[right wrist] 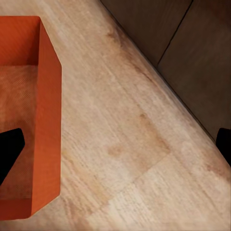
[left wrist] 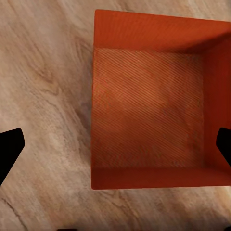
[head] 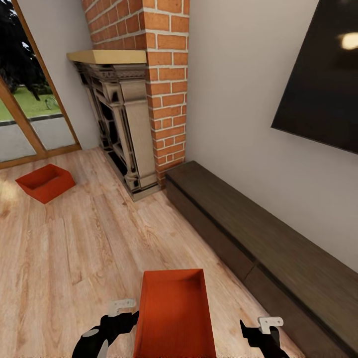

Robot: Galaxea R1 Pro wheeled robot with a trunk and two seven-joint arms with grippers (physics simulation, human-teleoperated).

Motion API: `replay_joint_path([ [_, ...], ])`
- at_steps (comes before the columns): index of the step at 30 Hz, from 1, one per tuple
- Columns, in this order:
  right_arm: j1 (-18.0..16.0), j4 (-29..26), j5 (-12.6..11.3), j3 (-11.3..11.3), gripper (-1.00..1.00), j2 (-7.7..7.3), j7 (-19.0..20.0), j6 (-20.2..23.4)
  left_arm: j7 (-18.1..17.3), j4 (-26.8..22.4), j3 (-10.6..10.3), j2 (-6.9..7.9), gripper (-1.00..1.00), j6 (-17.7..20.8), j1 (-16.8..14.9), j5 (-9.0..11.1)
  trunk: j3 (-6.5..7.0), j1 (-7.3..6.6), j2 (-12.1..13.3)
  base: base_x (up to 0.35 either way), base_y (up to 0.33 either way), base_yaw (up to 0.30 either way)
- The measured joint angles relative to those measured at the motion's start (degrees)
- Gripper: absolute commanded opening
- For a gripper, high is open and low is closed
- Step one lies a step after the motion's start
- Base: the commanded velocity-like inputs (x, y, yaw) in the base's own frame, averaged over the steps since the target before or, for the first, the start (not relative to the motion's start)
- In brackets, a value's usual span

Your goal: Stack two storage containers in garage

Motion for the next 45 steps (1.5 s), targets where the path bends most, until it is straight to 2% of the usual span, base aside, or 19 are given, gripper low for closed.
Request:
replay_joint_path([
  [17,0.0,-0.01,0.02,0.05,1.0,-0.01,-0.03,0.03,0.0,0.0,0.0,0.12,1.0,0.0,0.01,-0.08,-1.57,0.0,0.0,0.0,0.0,0.002],
  [27,-0.01,0.0,0.07,0.15,1.0,0.0,-0.02,0.06,0.01,-0.04,0.0,0.18,1.0,0.0,0.02,-0.15,-2.43,0.0,0.0,0.0,0.0,0.105],
  [45,0.0,-0.01,0.19,0.19,1.0,0.0,0.07,0.01,-0.17,0.01,0.09,0.21,1.0,-0.42,0.01,0.25,-2.62,0.0,0.0,0.0,0.0,0.01],
])
